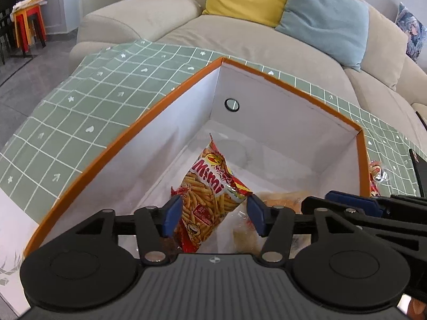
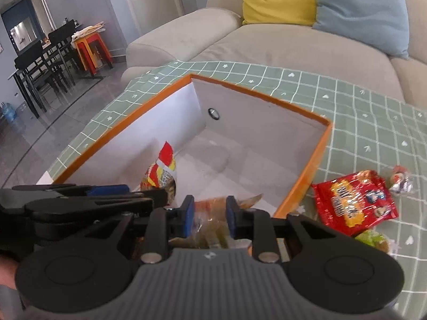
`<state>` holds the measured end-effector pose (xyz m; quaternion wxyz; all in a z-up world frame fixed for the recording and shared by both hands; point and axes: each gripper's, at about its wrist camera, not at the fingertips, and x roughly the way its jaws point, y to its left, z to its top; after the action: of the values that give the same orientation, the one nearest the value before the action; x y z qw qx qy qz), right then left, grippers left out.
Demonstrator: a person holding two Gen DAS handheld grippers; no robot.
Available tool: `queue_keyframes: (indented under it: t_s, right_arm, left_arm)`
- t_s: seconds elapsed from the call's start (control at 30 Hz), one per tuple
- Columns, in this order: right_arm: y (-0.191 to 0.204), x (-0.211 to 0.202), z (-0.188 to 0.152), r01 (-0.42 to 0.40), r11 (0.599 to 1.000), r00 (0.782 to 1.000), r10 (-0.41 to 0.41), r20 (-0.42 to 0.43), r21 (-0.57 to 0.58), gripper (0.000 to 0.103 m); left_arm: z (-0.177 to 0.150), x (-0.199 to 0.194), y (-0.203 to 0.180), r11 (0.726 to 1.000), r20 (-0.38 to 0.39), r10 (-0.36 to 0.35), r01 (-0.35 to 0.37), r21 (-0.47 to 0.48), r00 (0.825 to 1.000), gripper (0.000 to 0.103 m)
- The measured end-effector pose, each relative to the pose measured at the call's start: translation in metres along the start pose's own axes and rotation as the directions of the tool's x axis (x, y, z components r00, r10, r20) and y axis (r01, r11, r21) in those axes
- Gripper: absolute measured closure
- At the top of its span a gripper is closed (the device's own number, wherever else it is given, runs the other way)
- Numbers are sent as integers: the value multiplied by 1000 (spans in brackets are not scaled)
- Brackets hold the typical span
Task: Organize snacks
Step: 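Carry both bags over the orange box and open both tools to release them, then move both tools back toward the clear egg-snack packet on the table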
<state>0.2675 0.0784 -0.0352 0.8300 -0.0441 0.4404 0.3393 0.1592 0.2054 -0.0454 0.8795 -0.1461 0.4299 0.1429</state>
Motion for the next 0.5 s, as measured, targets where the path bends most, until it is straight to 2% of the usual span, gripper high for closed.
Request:
queue_keyframes:
  t_s: [0.2, 0.37, 0.5]
  right_arm:
    - [-2, -18, -3, 50, 999, 998, -49, 37, -21, 69]
    - [3, -40, -8, 76, 995, 994, -70, 86, -66, 61]
    - [6, -61, -15, 97, 991, 988, -85, 131, -90, 57]
  left_arm:
    - [-2, -16, -9, 999, 91, -16, 11, 53, 996, 24]
    - [-8, -31, -10, 997, 141, -53, 44, 64, 989, 24]
    - [-19, -46, -16, 993, 199, -52, 29, 115, 979, 24]
